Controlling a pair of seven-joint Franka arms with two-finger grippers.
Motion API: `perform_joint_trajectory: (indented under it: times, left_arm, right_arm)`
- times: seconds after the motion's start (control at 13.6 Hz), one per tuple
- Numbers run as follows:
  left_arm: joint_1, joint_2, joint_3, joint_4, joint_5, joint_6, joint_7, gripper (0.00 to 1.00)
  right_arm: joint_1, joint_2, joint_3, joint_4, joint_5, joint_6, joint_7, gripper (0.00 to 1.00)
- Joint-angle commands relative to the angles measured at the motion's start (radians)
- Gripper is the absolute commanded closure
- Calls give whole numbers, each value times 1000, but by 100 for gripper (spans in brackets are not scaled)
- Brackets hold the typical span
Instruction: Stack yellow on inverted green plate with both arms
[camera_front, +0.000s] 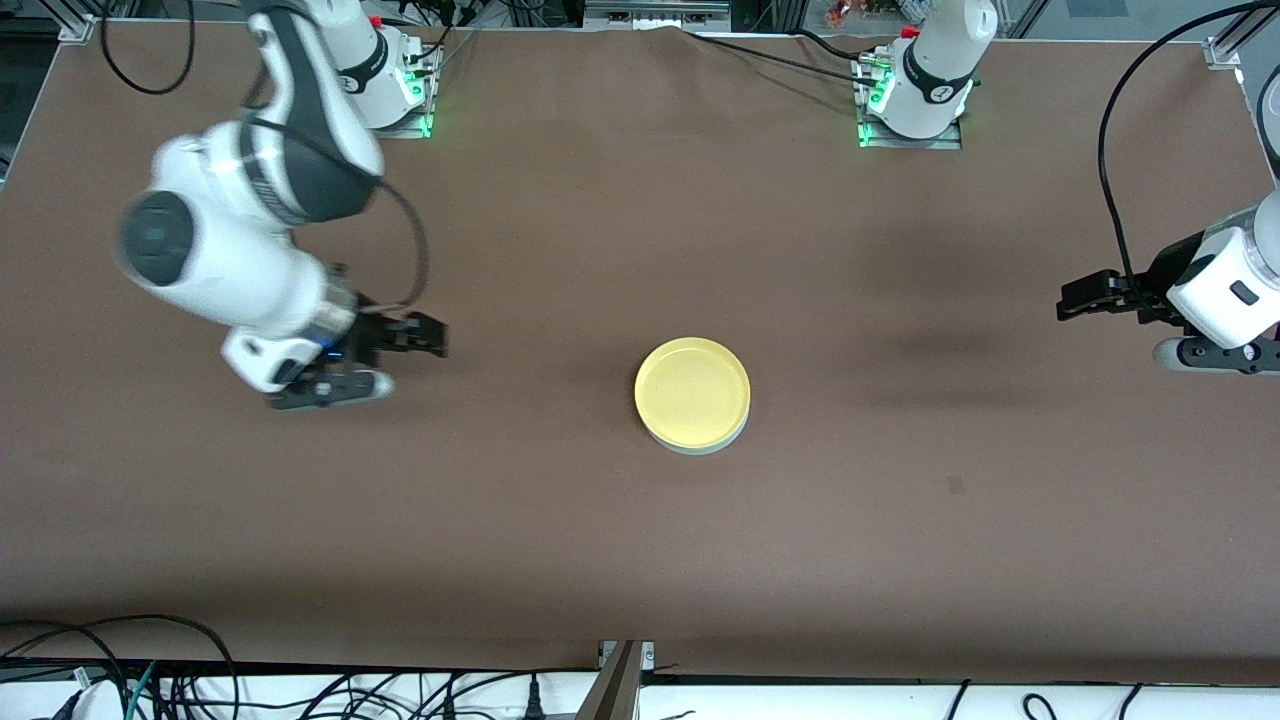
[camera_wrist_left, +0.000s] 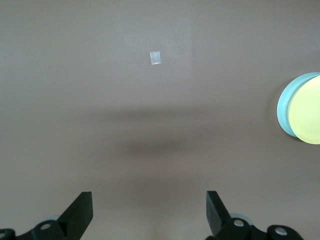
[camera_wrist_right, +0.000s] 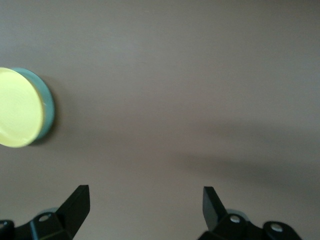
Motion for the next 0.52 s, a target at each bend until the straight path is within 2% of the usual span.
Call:
perform_joint_trajectory:
  times: [0.0, 0.07, 0.29, 0.44]
  left_arm:
    - [2, 5, 3, 12, -30, 2, 9, 0]
    - [2, 3, 3, 12, -30, 2, 9, 0]
    - [2, 3, 3, 12, -30, 2, 11, 0]
    - [2, 3, 3, 12, -30, 2, 9, 0]
  right_arm:
    - [10, -54, -128, 37, -8, -168, -172, 0]
    - [10, -55, -156, 90, -33, -256, -191, 0]
    - [14, -64, -159, 228, -206, -439, -188, 0]
    - [14, -138, -164, 229, -220, -464, -179, 0]
